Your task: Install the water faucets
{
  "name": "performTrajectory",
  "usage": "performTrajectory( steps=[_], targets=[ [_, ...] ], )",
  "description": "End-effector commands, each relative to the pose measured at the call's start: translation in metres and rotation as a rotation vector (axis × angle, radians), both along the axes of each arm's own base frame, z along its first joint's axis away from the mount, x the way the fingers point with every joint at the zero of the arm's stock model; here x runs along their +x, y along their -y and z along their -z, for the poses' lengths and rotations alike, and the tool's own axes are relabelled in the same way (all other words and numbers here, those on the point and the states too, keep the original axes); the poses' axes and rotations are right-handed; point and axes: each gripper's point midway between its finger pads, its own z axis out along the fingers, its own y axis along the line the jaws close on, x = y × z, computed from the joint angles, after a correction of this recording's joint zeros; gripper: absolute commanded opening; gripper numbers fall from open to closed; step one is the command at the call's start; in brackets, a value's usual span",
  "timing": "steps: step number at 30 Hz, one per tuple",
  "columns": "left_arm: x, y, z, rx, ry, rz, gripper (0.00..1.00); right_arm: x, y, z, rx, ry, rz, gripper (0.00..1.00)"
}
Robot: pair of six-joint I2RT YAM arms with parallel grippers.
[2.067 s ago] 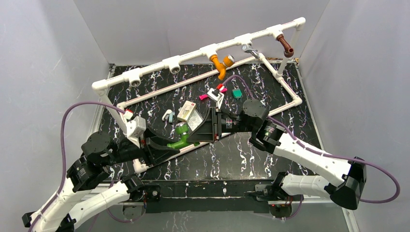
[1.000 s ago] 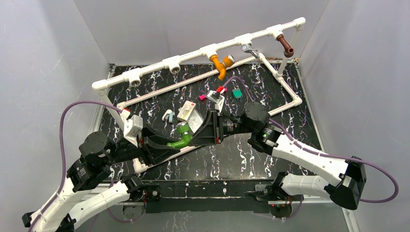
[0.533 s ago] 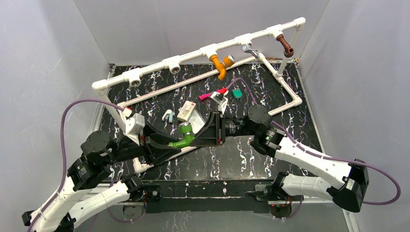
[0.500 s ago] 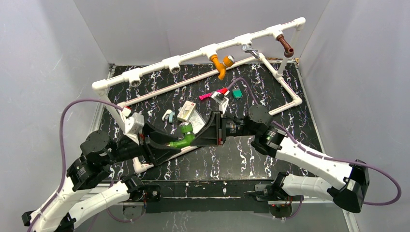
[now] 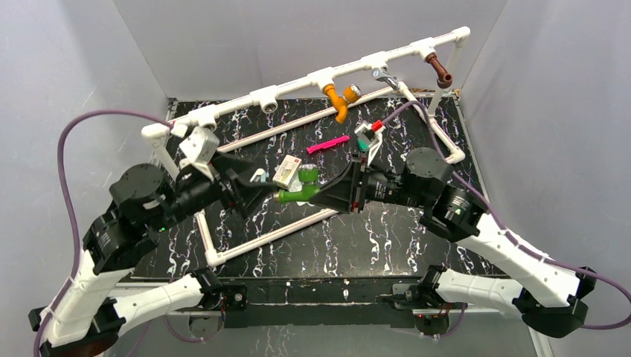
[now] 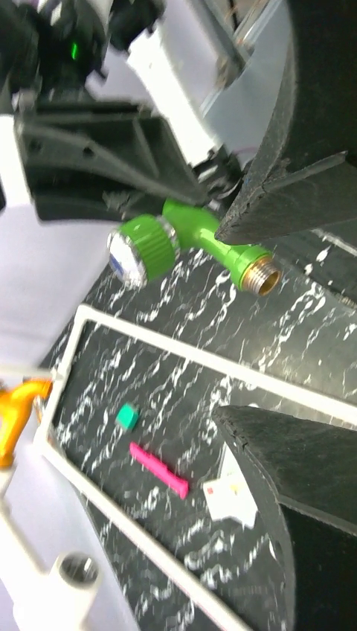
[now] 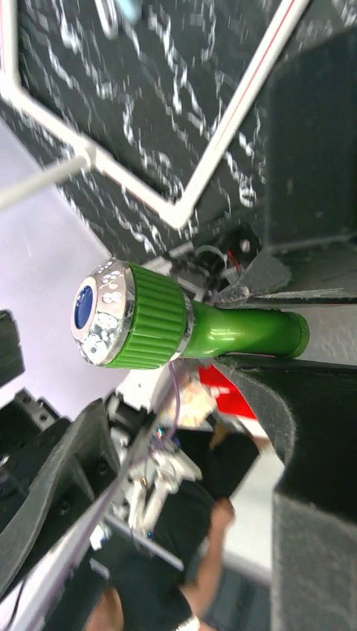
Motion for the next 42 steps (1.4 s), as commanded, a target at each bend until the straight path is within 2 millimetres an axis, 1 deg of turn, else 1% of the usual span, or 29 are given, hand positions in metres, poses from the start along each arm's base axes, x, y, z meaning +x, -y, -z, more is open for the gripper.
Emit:
performTrajectory(
  steps=[1, 3, 5, 8, 11, 13, 15, 17, 19, 22, 25, 28, 30, 34, 38, 42],
  targets=[
    [0.045, -0.018, 0.0, 0.186, 0.044, -0.22, 0.76, 0.033, 0.023, 0.002, -0.146, 0.125, 0.205, 0.01],
    [0.063, -0.021, -0.007, 0.237, 0.069, -0.295, 0.76, 0.046, 0.029, 0.004, -0.21, 0.163, 0.271, 0.01],
    [0.078, -0.019, -0.012, 0.284, 0.09, -0.344, 0.76, 0.06, 0.033, 0.012, -0.281, 0.2, 0.324, 0.01],
    [0.1, -0.016, -0.02, 0.349, 0.124, -0.414, 0.76, 0.081, 0.038, 0.027, -0.378, 0.259, 0.402, 0.01],
    [0.12, -0.014, -0.027, 0.392, 0.156, -0.483, 0.75, 0.099, 0.038, 0.04, -0.442, 0.305, 0.462, 0.01],
    [0.132, -0.014, -0.033, 0.406, 0.176, -0.535, 0.75, 0.107, 0.036, 0.044, -0.453, 0.341, 0.504, 0.01],
    [0.146, -0.014, -0.038, 0.419, 0.193, -0.586, 0.74, 0.112, 0.032, 0.044, -0.446, 0.393, 0.553, 0.01],
    [0.162, -0.02, -0.04, 0.413, 0.187, -0.632, 0.73, 0.116, 0.028, 0.043, -0.442, 0.447, 0.595, 0.01],
    [0.181, -0.03, -0.041, 0.378, 0.159, -0.667, 0.73, 0.117, 0.023, 0.042, -0.448, 0.503, 0.645, 0.01],
    [0.199, -0.04, -0.038, 0.373, 0.146, -0.724, 0.72, 0.117, 0.016, 0.041, -0.443, 0.582, 0.708, 0.01],
    [0.22, -0.056, -0.03, 0.354, 0.111, -0.775, 0.72, 0.12, 0.014, 0.039, -0.423, 0.634, 0.773, 0.01],
    [0.239, -0.071, -0.022, 0.329, 0.075, -0.81, 0.71, 0.119, 0.008, 0.039, -0.404, 0.676, 0.789, 0.01],
    [0.25, -0.083, -0.018, 0.297, 0.048, -0.849, 0.71, 0.117, 0.004, 0.038, -0.39, 0.705, 0.788, 0.01],
    [0.276, -0.119, -0.001, 0.255, -0.015, -0.937, 0.71, 0.116, -0.002, 0.036, -0.347, 0.739, 0.79, 0.01],
    [0.285, -0.14, 0.01, 0.209, -0.058, -0.961, 0.71, 0.114, -0.006, 0.032, -0.301, 0.777, 0.779, 0.01],
    [0.283, -0.163, 0.024, 0.187, -0.102, -1.019, 0.72, 0.118, -0.01, 0.035, -0.274, 0.847, 0.802, 0.01]
  ],
)
